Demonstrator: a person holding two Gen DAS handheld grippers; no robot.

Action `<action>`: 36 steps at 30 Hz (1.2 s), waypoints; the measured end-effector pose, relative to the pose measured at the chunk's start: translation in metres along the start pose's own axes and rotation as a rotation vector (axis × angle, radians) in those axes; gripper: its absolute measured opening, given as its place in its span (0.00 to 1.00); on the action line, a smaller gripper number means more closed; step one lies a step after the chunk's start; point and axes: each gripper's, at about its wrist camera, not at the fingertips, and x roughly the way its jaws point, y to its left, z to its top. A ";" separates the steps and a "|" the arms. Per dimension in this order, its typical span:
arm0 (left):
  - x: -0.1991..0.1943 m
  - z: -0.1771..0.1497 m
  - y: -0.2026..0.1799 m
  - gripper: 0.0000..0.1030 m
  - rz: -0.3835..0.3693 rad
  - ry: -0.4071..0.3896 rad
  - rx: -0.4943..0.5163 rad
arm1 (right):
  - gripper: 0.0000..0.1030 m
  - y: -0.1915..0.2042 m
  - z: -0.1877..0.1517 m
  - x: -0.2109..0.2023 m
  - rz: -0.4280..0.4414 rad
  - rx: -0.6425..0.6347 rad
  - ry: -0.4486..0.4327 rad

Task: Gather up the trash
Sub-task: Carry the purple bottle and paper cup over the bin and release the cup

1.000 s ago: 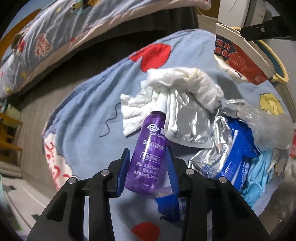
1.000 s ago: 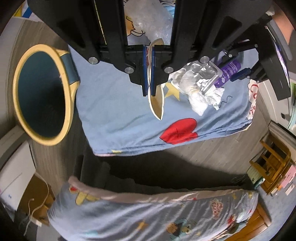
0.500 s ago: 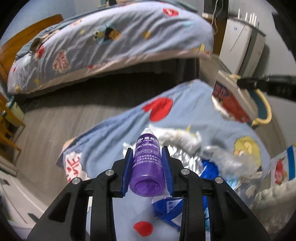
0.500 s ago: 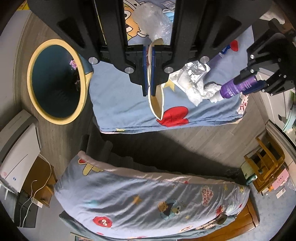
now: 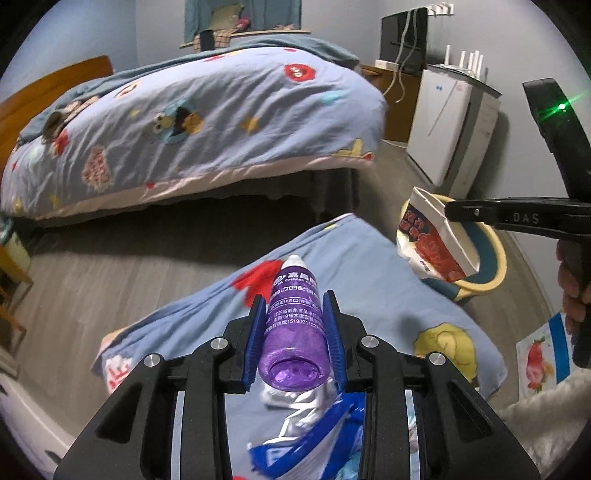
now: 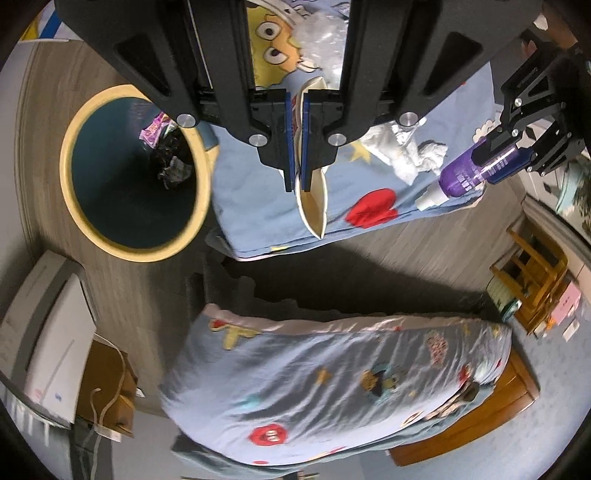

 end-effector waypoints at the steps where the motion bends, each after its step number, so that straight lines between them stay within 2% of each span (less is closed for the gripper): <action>1: 0.002 0.002 -0.004 0.32 -0.006 -0.001 0.005 | 0.03 -0.007 0.001 -0.001 -0.002 0.011 -0.003; 14: 0.034 0.029 -0.076 0.32 -0.074 0.002 0.064 | 0.03 -0.098 0.001 -0.010 -0.034 0.141 -0.026; 25: 0.082 0.040 -0.156 0.32 -0.165 0.043 0.133 | 0.03 -0.192 -0.010 -0.007 -0.145 0.302 -0.018; 29: 0.103 0.037 -0.183 0.32 -0.176 0.073 0.171 | 0.03 -0.213 -0.017 0.000 -0.163 0.349 0.011; 36: 0.131 0.034 -0.223 0.32 -0.191 0.101 0.234 | 0.03 -0.228 -0.025 0.006 -0.170 0.372 0.036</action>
